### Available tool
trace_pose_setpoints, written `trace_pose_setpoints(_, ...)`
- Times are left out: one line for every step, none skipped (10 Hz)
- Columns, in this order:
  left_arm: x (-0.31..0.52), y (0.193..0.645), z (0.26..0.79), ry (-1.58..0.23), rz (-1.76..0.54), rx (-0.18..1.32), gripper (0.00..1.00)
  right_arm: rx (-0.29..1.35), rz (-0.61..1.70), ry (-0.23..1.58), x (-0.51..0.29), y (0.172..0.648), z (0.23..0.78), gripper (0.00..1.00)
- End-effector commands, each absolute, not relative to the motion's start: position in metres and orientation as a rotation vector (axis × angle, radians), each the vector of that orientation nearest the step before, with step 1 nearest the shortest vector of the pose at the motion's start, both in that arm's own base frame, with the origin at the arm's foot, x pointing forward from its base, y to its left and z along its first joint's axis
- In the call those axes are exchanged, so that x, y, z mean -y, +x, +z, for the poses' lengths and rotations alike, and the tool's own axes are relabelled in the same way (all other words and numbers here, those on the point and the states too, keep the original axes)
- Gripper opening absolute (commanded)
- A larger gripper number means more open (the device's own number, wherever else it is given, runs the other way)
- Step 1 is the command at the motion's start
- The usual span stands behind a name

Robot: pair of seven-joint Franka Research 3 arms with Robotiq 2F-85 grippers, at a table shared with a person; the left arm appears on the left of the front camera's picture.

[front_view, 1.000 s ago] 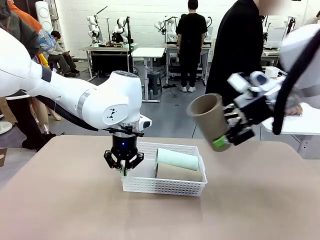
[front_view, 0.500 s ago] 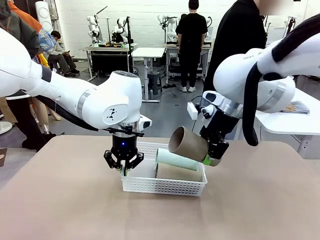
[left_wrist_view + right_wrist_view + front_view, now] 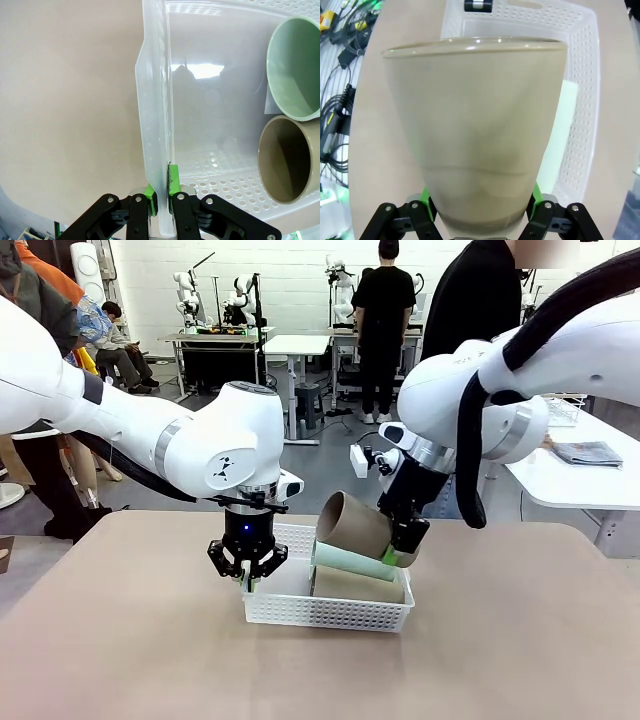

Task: Clean and organize the cups into the basket.
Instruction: Pick up the Reusable plastic cup from the right side of the table and stack it inside the Organizing basket in the center of the table.

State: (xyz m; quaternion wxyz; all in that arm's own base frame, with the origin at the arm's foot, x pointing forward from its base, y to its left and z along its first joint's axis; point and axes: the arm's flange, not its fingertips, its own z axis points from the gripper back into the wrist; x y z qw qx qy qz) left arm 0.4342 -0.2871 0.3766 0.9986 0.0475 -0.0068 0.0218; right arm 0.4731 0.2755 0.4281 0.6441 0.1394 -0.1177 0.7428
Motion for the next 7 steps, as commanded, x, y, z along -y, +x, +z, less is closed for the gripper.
trace_pose_setpoints(0.288, 0.434, 0.379, 0.091, 0.044, 0.017, 0.00, 0.272, 1.665, 0.298, -0.288, 0.490, 0.418, 0.80)
trace_pose_setpoints(0.288, 0.434, 0.379, 0.091, 0.044, 0.017, 0.00, 0.264, 1.660, 0.307, -0.292, 0.495, 0.411, 0.80)
trace_pose_setpoints(0.288, 0.434, 0.379, 0.091, 0.044, 0.017, 0.00, 0.258, 1.654, 0.314, -0.294, 0.499, 0.407, 0.80)
trace_pose_setpoints(0.288, 0.434, 0.379, 0.091, 0.044, 0.017, 0.00, 0.244, 1.649, 0.310, -0.293, 0.500, 0.403, 0.80)
trace_pose_setpoints(0.288, 0.434, 0.379, 0.091, 0.044, 0.017, 0.00, 0.232, 1.639, 0.304, -0.290, 0.502, 0.399, 0.80)
trace_pose_setpoints(0.288, 0.434, 0.379, 0.091, 0.044, 0.017, 0.00, 0.222, 1.627, 0.304, -0.286, 0.503, 0.398, 0.80)
trace_pose_setpoints(0.288, 0.434, 0.379, 0.091, 0.044, 0.017, 0.00, 0.219, 1.622, 0.302, -0.283, 0.504, 0.398, 0.80)
